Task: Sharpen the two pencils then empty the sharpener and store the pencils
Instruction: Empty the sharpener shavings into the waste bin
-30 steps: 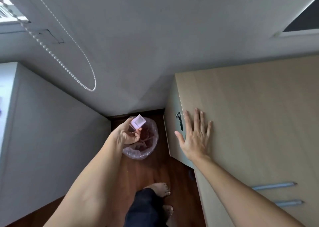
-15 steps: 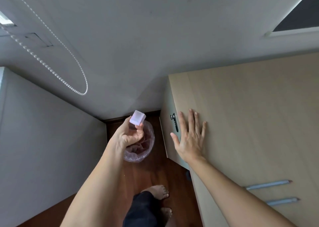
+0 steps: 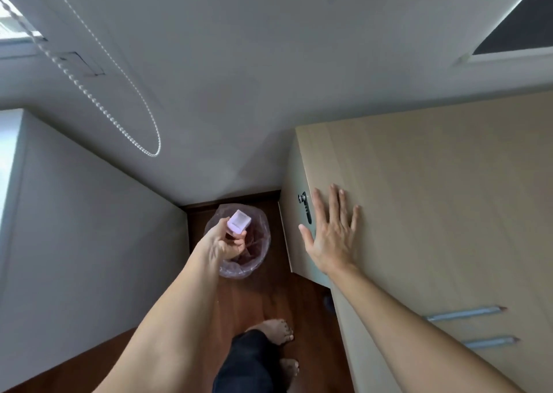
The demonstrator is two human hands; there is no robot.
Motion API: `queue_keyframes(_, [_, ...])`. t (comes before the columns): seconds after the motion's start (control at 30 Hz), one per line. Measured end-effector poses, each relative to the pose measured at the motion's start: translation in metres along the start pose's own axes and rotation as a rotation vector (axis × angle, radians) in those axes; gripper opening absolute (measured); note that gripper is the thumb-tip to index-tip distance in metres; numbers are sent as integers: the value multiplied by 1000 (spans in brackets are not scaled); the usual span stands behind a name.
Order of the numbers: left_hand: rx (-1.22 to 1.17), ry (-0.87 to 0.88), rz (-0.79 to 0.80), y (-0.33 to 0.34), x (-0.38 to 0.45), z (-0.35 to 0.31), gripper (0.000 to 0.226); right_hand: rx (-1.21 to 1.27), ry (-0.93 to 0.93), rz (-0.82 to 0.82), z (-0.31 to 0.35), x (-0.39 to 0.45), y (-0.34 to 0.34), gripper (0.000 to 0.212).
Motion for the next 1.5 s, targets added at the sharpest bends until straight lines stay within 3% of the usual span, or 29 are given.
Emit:
queue_keyframes(0.1, [-16, -10, 69, 7, 2, 3, 35, -4, -3, 4, 0, 2, -2, 82])
queue_keyframes(0.2, [43, 16, -48, -18, -5, 0, 31, -1, -20, 59, 1, 0, 2, 85])
queue_keyframes(0.27, [99, 8, -24, -17, -9, 1, 34, 19, -21, 99, 2, 2, 1, 90])
queue_keyframes(0.37, [423, -20, -134, -13, -39, 5, 44, 89, -69, 303, 0, 4, 0, 89])
queue_keyframes(0.43, [706, 121, -160, 10, -58, -9, 38, 257, -100, 423, -9, 1, -15, 82])
queue_keyframes(0.5, [1002, 380, -132, 50, -79, -21, 35, 463, -89, 425, -29, -13, -47, 76])
queue_keyframes(0.63, [1495, 837, -43, 134, -138, 6, 43, 547, 15, 246, -96, -73, -97, 64])
queue_keyframes(0.8, [1890, 1037, 258, 216, -164, 114, 49, 578, 330, -7, -212, -202, -109, 45])
queue_keyframes(1.03, [2138, 891, 841, 267, -137, 308, 48, 738, 946, -259, -317, -389, -48, 29])
queue_keyframes(1.17, [2290, 754, 1033, 264, -117, 395, 47, 913, 1062, -261, -313, -415, -10, 40])
queue_keyframes(1.3, [2370, 643, 1027, 251, -92, 436, 44, 1039, 1086, -318, -298, -413, 7, 47])
queue_keyframes(1.43, [2452, 580, 1004, 244, -80, 456, 41, 1105, 1065, -361, -287, -401, 17, 69])
queue_keyframes(1.5, [2488, 542, 1000, 246, -74, 460, 42, 1072, 1043, -383, -288, -400, 18, 62])
Point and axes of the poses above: each hand's wrist, its own x-axis towards the middle knuckle, its own y-axis out of the palm, z = x × y, the point moved 10 cm from there along x, towards the middle knuckle, and after that the axes turned 12 degrees about z, right-handed, at the moved point
